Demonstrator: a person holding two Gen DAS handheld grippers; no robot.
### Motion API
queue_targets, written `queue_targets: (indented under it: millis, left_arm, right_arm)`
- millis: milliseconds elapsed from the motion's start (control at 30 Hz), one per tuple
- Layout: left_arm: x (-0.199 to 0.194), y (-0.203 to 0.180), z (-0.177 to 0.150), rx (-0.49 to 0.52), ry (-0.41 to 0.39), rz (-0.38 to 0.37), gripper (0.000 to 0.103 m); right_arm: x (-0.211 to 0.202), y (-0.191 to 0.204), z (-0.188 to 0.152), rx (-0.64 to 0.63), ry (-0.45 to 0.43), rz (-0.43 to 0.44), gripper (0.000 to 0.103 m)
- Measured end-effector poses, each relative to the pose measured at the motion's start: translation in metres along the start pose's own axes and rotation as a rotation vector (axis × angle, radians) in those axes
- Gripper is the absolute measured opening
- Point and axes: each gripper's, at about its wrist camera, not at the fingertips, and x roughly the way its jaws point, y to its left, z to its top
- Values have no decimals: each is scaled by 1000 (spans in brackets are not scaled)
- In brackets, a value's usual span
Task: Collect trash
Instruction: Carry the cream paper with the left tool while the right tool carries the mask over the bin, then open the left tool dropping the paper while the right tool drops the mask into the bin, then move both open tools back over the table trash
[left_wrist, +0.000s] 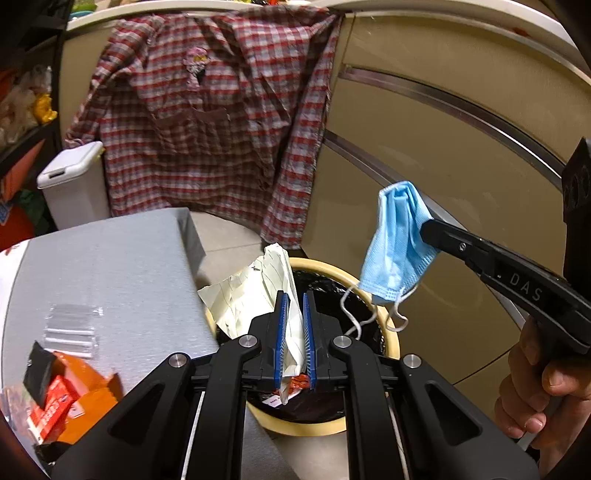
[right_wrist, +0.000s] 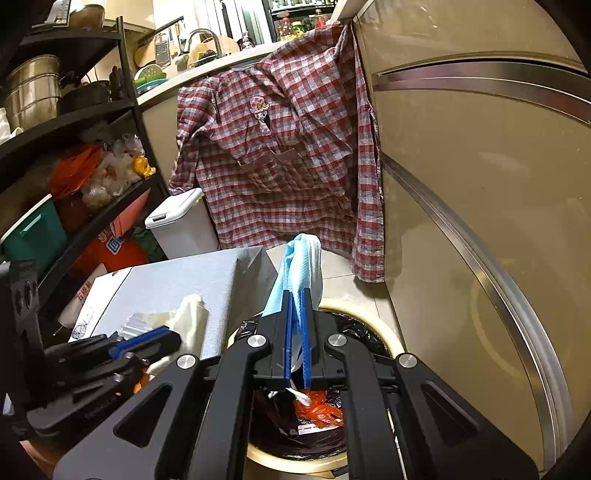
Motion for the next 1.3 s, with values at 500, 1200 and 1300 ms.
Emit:
queue_targets:
  millis: [500, 1200, 1300]
  left_arm:
    - [-29, 20, -3, -10, -26, 53, 38]
    - [-220, 162, -42, -3, -127, 281, 31]
    - [-229, 186, -59, -19, -107, 292, 31]
  right_arm:
    - [4, -8, -5, 16, 11, -11, 28]
    - [-17, 77, -26, -136, 7, 154, 29]
    - [-20, 93, -35, -160, 17, 193, 28]
